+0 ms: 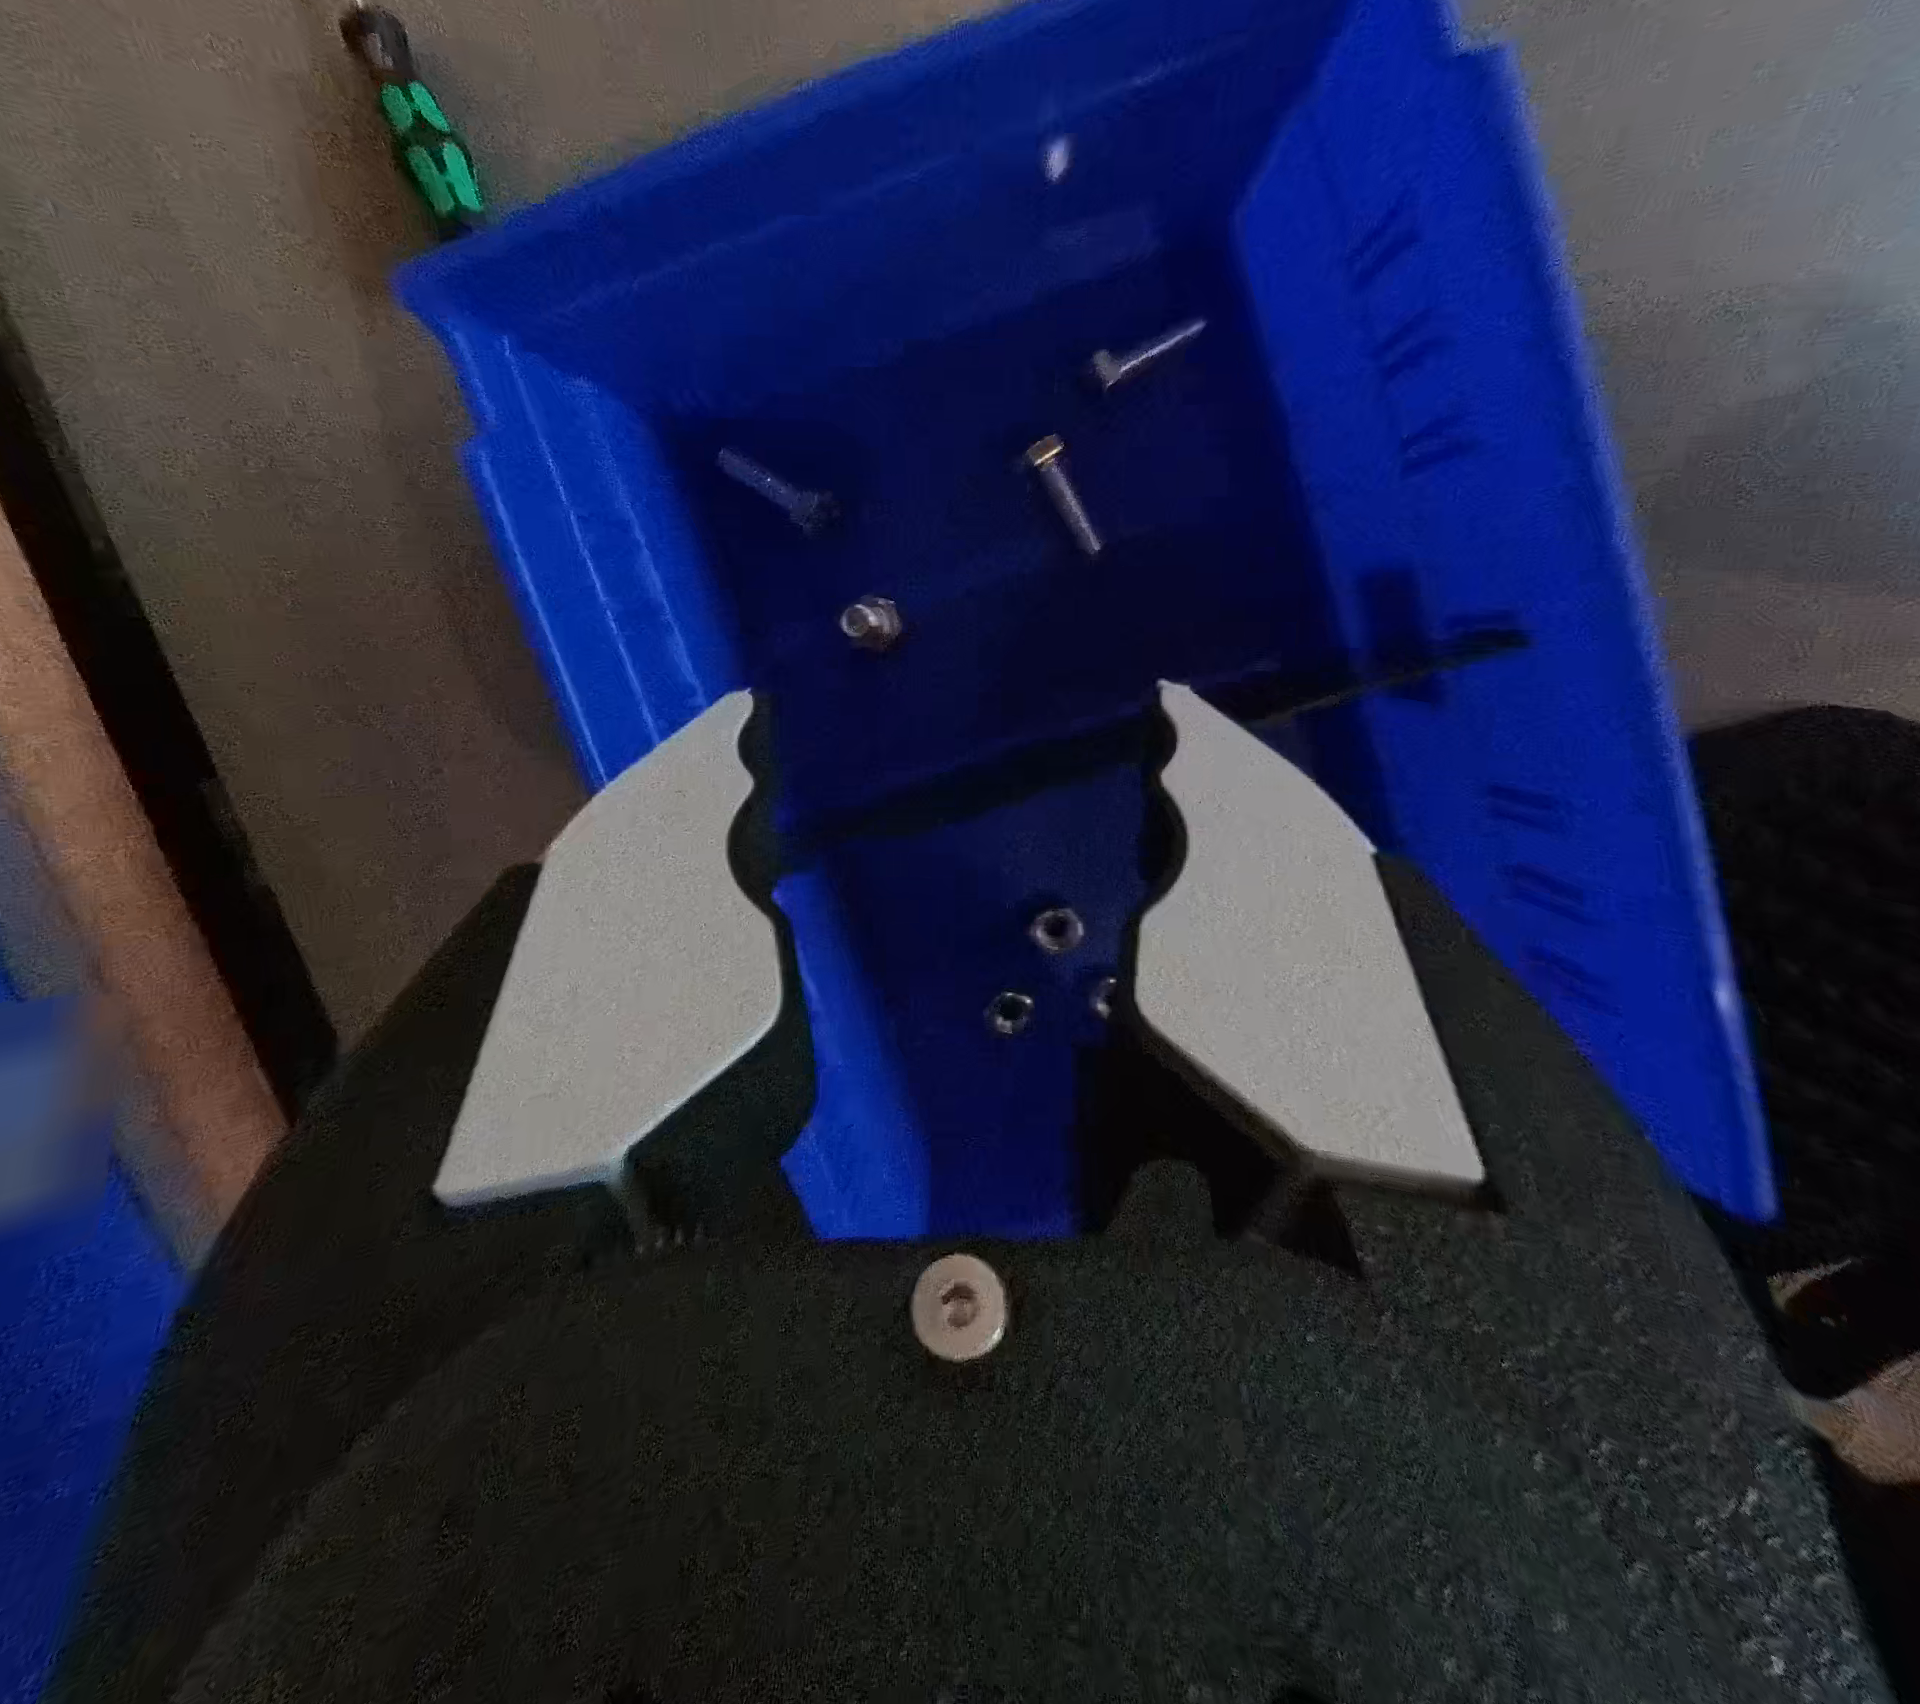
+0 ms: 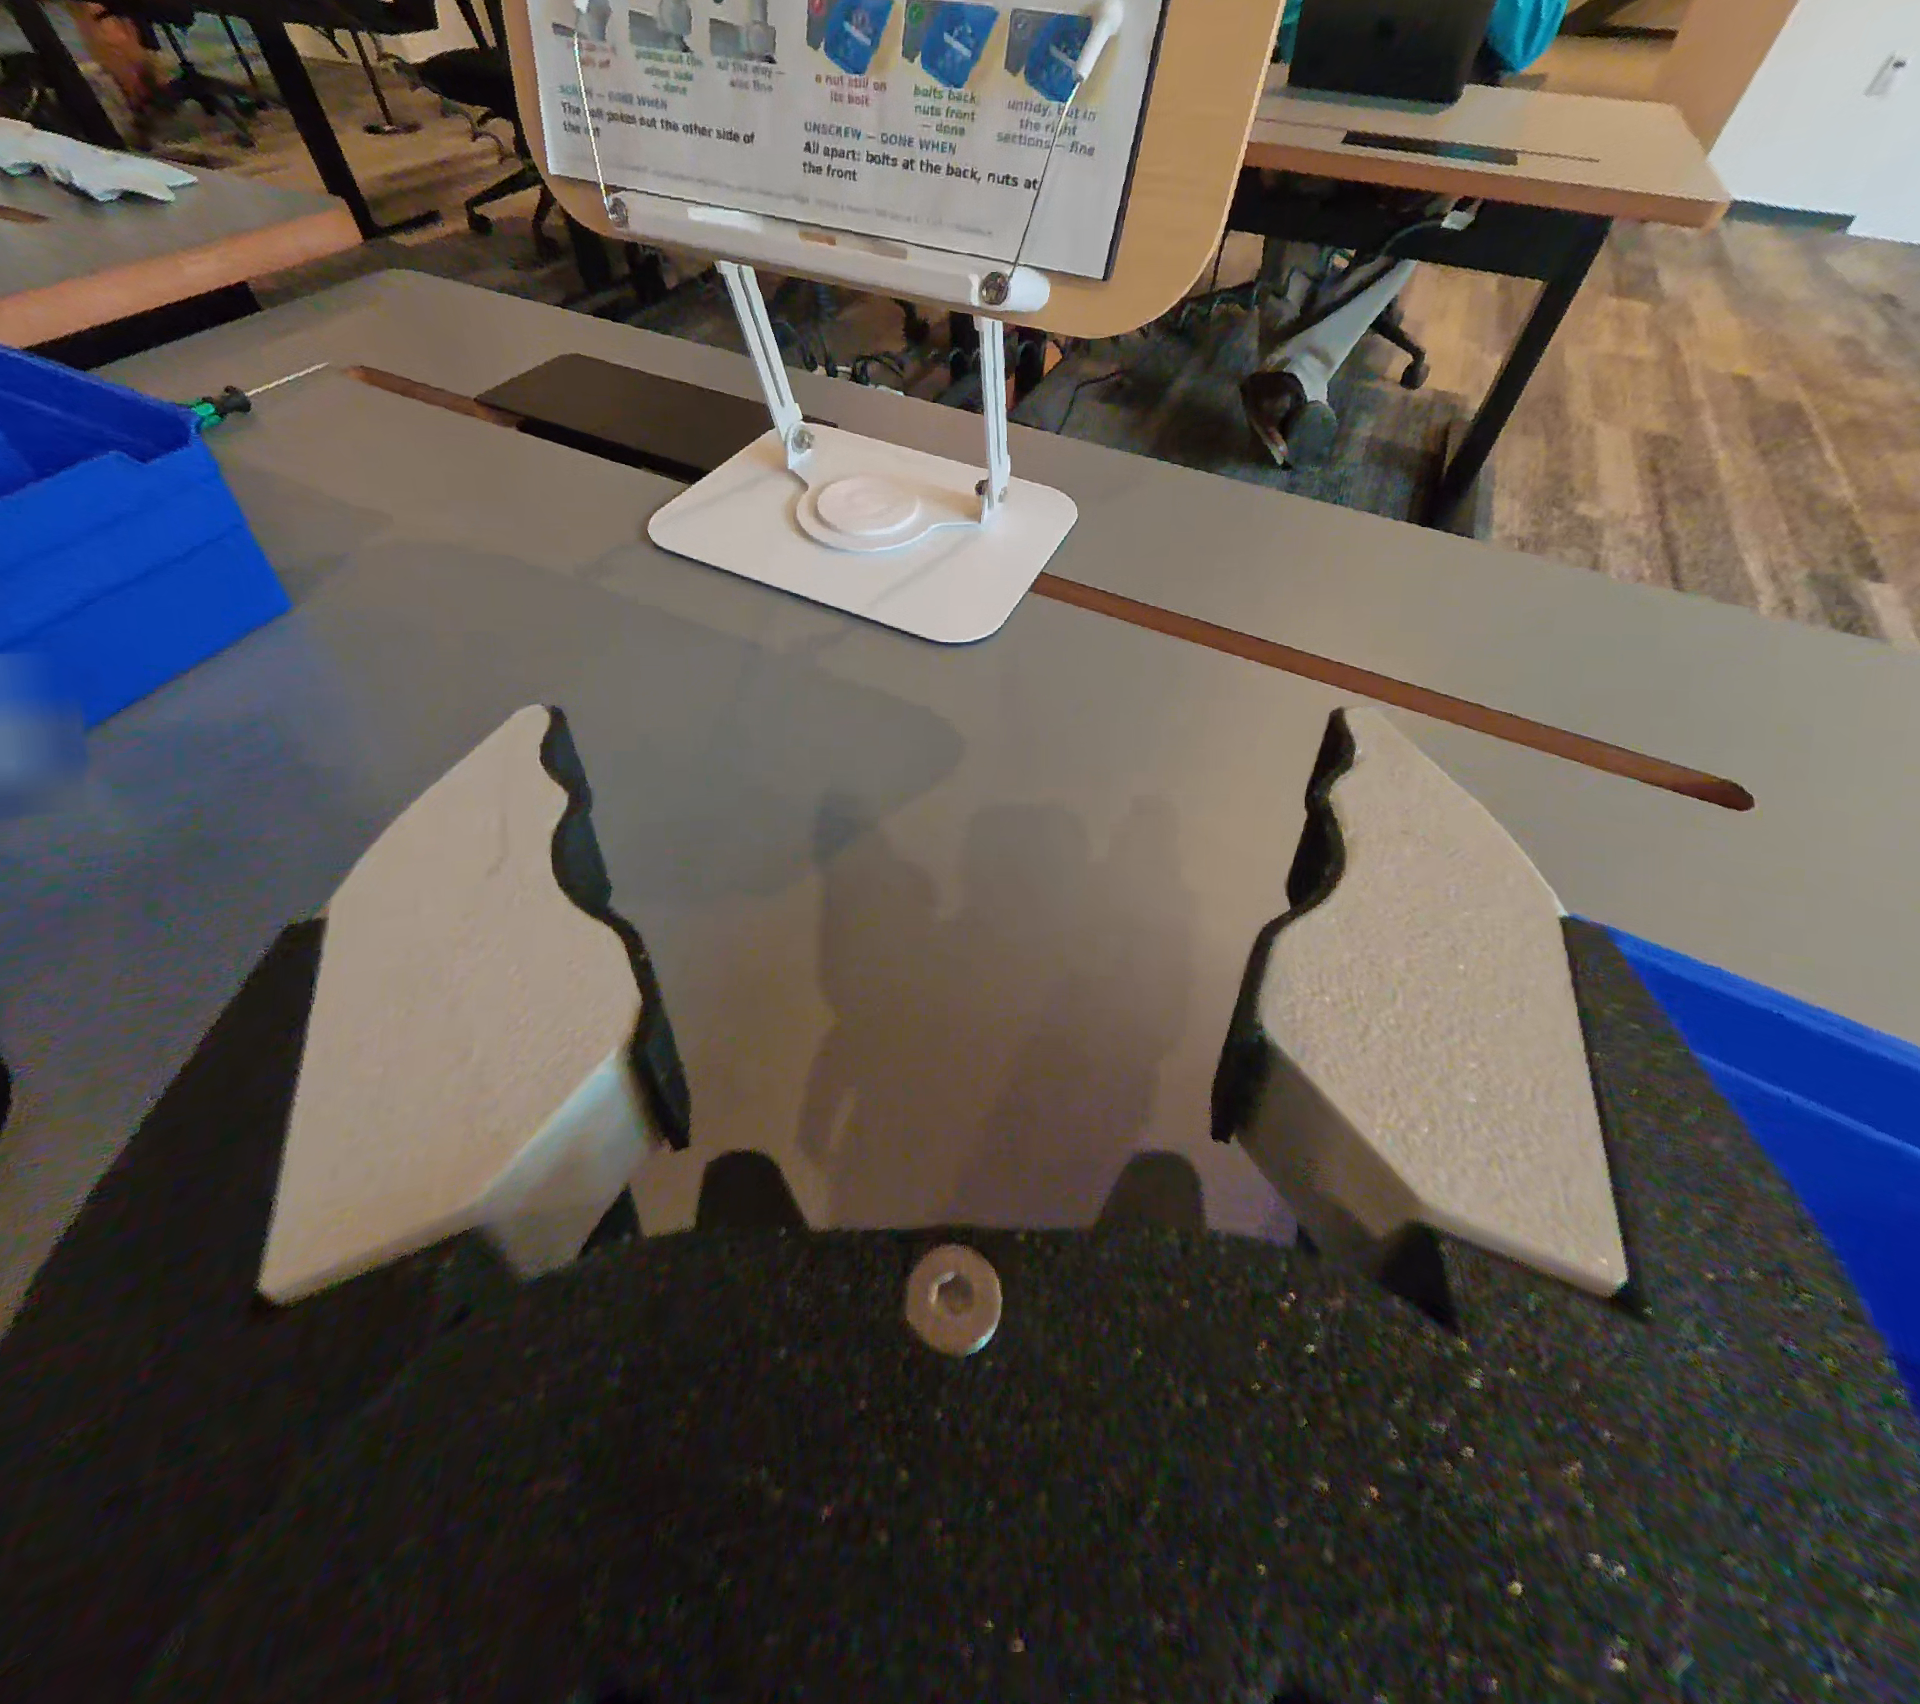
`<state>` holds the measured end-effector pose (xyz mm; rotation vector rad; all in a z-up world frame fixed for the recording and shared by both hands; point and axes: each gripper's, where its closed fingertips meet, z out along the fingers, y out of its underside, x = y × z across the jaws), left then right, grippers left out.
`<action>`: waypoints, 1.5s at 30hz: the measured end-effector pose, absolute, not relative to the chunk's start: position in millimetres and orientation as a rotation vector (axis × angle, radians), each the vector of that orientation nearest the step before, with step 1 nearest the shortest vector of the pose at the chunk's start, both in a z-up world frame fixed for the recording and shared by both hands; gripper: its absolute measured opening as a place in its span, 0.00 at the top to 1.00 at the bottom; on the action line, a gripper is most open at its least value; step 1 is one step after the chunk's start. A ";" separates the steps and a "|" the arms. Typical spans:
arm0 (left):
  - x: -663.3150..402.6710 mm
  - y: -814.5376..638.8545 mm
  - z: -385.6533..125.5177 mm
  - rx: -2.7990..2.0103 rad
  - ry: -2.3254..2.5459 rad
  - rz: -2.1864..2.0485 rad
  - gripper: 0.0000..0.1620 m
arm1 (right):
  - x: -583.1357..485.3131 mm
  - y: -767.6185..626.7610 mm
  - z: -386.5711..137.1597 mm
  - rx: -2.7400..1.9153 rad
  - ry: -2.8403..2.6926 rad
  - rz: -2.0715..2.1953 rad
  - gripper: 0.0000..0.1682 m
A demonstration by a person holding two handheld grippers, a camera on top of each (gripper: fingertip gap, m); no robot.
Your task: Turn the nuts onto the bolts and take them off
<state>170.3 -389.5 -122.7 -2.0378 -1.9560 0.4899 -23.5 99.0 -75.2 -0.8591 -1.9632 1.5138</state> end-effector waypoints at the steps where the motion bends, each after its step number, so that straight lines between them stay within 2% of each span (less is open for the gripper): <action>1: 167.6 -393.4 -129.0 -2.066 -1.987 0.463 0.60 | -23.3 98.9 -75.6 -0.857 -1.965 1.515 0.23; 8: 157.8 -411.6 -173.9 -2.198 -2.147 0.322 0.59 | -23.4 100.4 -74.4 -0.873 -1.945 1.548 0.24; 14: 152.2 -418.9 -196.4 -2.137 -2.252 0.254 0.64 | -22.5 98.3 -76.9 -0.864 -1.957 1.542 0.24; 19: 154.0 -422.8 -199.0 -2.094 -2.325 0.216 0.69 | -21.3 97.5 -76.0 -0.854 -1.958 1.549 0.25; 25: 156.0 -416.5 -208.3 -2.075 -2.400 0.142 0.70 | -21.2 99.8 -73.5 -0.852 -1.944 1.558 0.26; 29: 156.7 -414.9 -216.9 -2.024 -2.443 0.105 0.76 | -20.7 101.0 -71.8 -0.849 -1.936 1.564 0.27; 32: 157.2 -412.0 -219.7 -2.001 -2.442 0.097 0.77 | -20.8 101.1 -73.6 -0.845 -1.944 1.553 0.27; 35: 160.2 -412.9 -221.8 -2.008 -2.451 0.093 0.83 | -20.8 100.9 -74.1 -0.845 -1.947 1.554 0.27; 37: 159.7 -411.9 -221.5 -2.002 -2.432 0.094 0.93 | -20.8 101.4 -73.3 -0.845 -1.943 1.554 0.27; 45: 157.1 -405.0 -197.5 -2.084 -2.347 0.109 0.94 | -22.3 100.9 -79.6 -0.845 -1.965 1.515 0.27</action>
